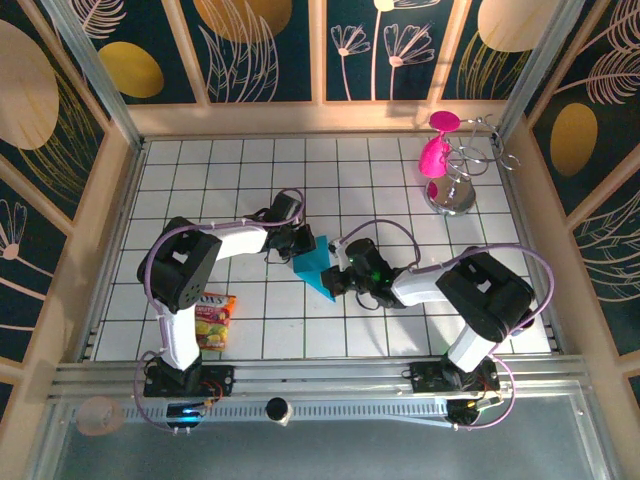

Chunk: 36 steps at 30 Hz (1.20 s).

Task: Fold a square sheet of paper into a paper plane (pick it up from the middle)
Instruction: Third fold the triangle at the center of the table.

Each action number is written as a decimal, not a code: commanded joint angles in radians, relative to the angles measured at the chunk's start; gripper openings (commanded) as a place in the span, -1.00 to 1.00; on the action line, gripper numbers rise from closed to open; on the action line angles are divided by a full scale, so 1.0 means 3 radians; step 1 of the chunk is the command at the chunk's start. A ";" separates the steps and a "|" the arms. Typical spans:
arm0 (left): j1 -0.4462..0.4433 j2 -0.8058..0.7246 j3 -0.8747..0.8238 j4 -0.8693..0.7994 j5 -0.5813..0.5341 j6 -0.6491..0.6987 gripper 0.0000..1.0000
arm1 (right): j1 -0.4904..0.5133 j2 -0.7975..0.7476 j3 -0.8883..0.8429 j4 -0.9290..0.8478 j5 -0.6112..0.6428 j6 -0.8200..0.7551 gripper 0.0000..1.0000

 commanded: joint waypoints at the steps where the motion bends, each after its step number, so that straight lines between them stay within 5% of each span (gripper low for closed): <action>1: -0.0029 0.0162 -0.0040 -0.0188 -0.0030 0.0064 -0.80 | -0.0022 0.0042 0.0073 -0.0028 0.0157 0.0066 -1.00; 36: -0.0030 0.0094 -0.0020 -0.0161 -0.0020 0.0053 -0.79 | -0.0018 0.0177 0.0099 -0.0217 0.0262 0.0199 -1.00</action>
